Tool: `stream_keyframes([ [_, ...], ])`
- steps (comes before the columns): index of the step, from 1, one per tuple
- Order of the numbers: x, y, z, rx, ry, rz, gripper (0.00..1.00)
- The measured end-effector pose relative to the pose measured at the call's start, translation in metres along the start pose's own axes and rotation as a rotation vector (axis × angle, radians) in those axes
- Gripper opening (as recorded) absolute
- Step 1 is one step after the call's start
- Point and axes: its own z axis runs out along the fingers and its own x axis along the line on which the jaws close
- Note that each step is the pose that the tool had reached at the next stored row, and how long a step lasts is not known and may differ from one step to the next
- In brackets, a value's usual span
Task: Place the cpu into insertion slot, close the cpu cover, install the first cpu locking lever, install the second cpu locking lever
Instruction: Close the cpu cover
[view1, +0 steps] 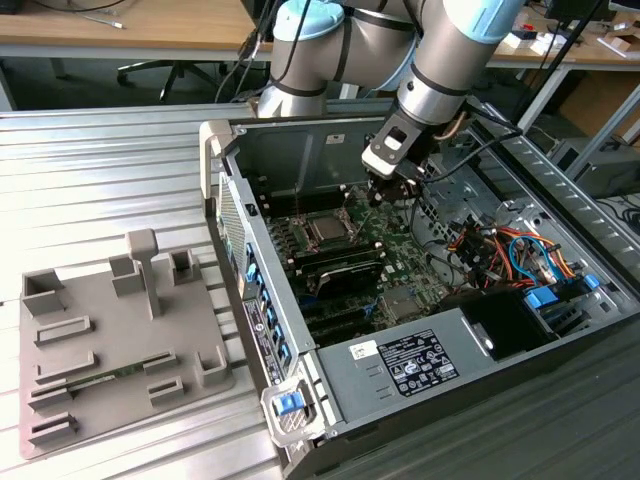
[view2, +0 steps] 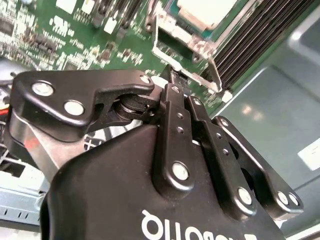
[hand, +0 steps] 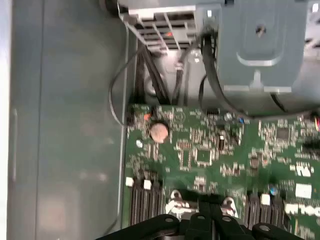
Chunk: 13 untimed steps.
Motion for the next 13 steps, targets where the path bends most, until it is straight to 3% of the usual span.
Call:
stream_keyframes([
  [6,0.0012,-0.0198,0.0011,-0.0032,0.0009,0.0,0.11],
  [11,0.0013,-0.036,0.0129,-0.0033,0.0015,0.0,0.11],
  [12,0.0016,-0.0455,0.0181,-0.0032,0.0014,-0.002,0.11],
  [13,0.0016,-0.0489,0.0201,-0.0031,0.0015,-0.003,0.11],
])
